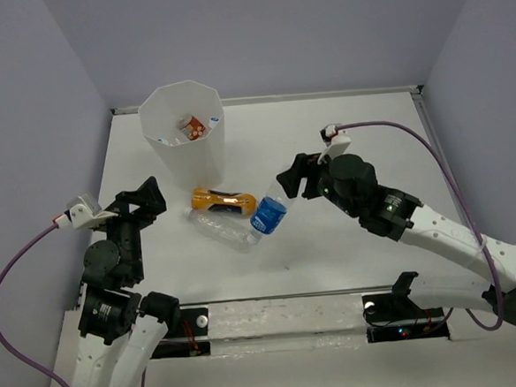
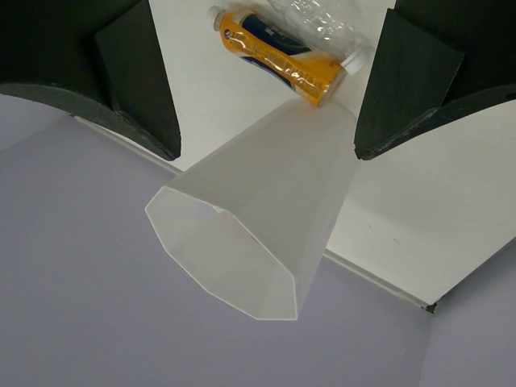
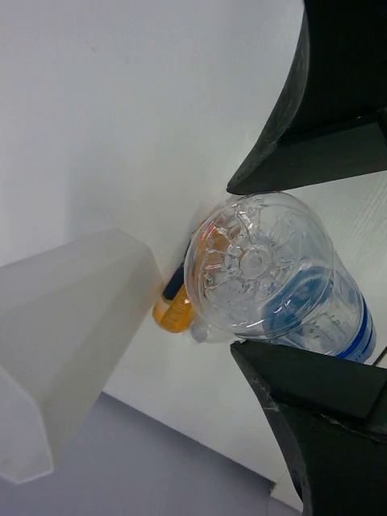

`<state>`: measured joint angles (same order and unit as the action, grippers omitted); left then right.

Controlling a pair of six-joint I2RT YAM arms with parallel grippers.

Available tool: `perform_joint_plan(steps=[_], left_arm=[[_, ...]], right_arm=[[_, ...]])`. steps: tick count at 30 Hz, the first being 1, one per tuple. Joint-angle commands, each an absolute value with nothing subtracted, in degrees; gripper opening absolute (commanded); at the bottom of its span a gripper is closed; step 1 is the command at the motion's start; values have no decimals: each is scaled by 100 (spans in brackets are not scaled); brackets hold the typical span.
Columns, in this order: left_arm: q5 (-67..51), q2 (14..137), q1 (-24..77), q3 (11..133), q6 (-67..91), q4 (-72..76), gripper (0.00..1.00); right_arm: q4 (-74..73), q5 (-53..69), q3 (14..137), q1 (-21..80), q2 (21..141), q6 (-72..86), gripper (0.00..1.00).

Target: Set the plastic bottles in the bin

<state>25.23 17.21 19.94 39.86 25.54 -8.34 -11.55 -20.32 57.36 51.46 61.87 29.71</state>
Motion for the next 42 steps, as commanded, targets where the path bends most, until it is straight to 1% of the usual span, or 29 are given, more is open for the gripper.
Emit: perform_joint_plan(steps=[1, 5, 7, 9, 10, 12, 13, 15, 18, 20, 21, 22, 23, 24, 25, 26, 27, 29, 30, 32, 33, 34, 35, 37, 38, 40, 41, 42], left_arm=[[2505, 1661, 1934, 3973, 2470, -527, 99], [2540, 1608, 1934, 3973, 2470, -554, 99], [2558, 1573, 1934, 3981, 2443, -562, 99], [2584, 1530, 1934, 3981, 2435, -571, 99], [2593, 1503, 1942, 3981, 2435, -563, 99], [2593, 1485, 1942, 3973, 2435, -571, 99], [2584, 1485, 1960, 3981, 2435, -563, 99], [2584, 1477, 1986, 3981, 2435, -571, 99], [2584, 1477, 2021, 3973, 2443, -571, 99], [2584, 1477, 2021, 3973, 2443, -563, 99], [2593, 1485, 2021, 3981, 2443, -563, 99], [2593, 1494, 2030, 3973, 2435, -571, 99], [2601, 1494, 2022, 3973, 2443, -571, 99], [2610, 1494, 2021, 3973, 2452, -571, 99], [2610, 1494, 2021, 3973, 2443, -580, 99], [2610, 1503, 2021, 3973, 2443, -571, 99], [2610, 1512, 2021, 3973, 2452, -571, 99], [2593, 1547, 2013, 3973, 2461, -571, 99], [2593, 1556, 2013, 3973, 2461, -563, 99], [2593, 1573, 2021, 3973, 2443, -563, 99], [2601, 1573, 2013, 3981, 2452, -563, 99], [2619, 1582, 2013, 3973, 2443, -554, 99], [2619, 1582, 2013, 3981, 2435, -562, 99], [2637, 1582, 2013, 3973, 2435, -571, 99], [2654, 1591, 2004, 3990, 2435, -563, 99], [2663, 1600, 1987, 3990, 2426, -554, 99], [2680, 1600, 1978, 3990, 2417, -554, 99], [2689, 1608, 1978, 3990, 2417, -562, 99]], right_arm=[[-408, -1890, 6853, 5168, 6485, 2041, 40], [192, -2074, 8127, 5168, 7214, 1188, 40], [560, -1987, 8898, 5168, 7750, 704, 40], [606, -1873, 9472, 5168, 8346, 389, 40], [659, -1750, 9988, 5168, 8550, 256, 40], [738, -1618, 10439, 5106, 8928, 150, 40], [825, -1582, 10668, 5106, 9321, 89, 40], [949, -1669, 11292, 5045, 9745, -262, 40], [1203, -1933, 12135, 4940, 10920, -727, 40], [1222, -1934, 12610, 4939, 11432, -878, 40], [1222, -1907, 13056, 4939, 11678, -1105, 49], [1204, -1838, 13243, 4939, 11898, -1194, 58], [1161, -1611, 13402, 4939, 12257, -1256, 80], [1064, -1478, 13734, 4939, 12400, -1309, 89], [802, -1346, 13911, 4939, 12514, -1301, 95], [687, -1179, 14052, 4939, 12637, -1231, 99], [599, -1108, 14132, 4939, 12630, -1196, 99], [501, -1011, 13976, 4939, 12481, -1134, 100], [492, -906, 13801, 4939, 12193, -1064, 100], [492, -809, 13081, 4939, 11814, -959, 100], [501, -756, 12774, 4939, 11360, -801, 99], [492, -686, 12083, 4939, 11121, -730, 97], [492, -485, 11693, 4939, 10875, -642, 92], [492, -239, 10920, 4939, 10374, -405, 88], [492, -46, 10194, 4939, 9919, -230, 83], [492, 358, 9513, 4939, 9373, -71, 71], [492, 552, 9205, 5000, 9369, -27, 67], [483, 876, 8932, 5001, 9204, 156, 58]])
